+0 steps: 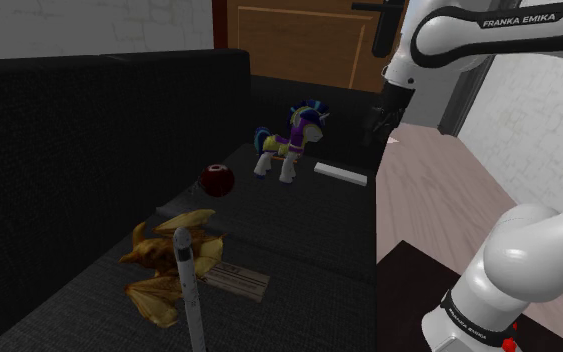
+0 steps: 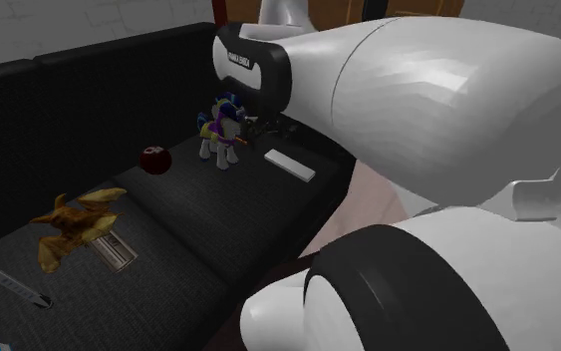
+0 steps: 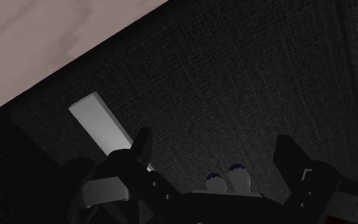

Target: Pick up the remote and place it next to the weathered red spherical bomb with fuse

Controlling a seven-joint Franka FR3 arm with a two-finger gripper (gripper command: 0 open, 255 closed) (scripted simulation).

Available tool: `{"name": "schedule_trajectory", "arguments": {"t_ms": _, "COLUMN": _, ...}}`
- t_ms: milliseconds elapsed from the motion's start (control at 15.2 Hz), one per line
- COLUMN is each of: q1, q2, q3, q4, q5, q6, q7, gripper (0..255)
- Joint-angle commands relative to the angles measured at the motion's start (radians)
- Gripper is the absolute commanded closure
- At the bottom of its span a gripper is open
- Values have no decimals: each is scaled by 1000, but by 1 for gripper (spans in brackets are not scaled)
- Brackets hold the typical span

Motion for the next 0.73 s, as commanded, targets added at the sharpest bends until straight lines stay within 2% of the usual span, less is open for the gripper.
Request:
{"name": "schedule_trajectory", "arguments": {"t_ms": 0, "q1": 3, "q2": 56, "q3": -35, "q4": 9, "q5": -15, "q6": 45, "q7": -64, "gripper": 0}}
{"name": "schedule_trajectory", "arguments": {"t_ms": 330, "q1": 18, "q2": 211, "q3": -111, "q4": 26, "q5": -28, "q6": 173, "q7": -209, "gripper": 0}}
{"name": "schedule_trajectory", "arguments": {"t_ms": 660, "q1": 38, "q2": 393, "q3": -180, "q4": 81, "q5": -5, "q6": 287, "q7": -363, "gripper": 0}}
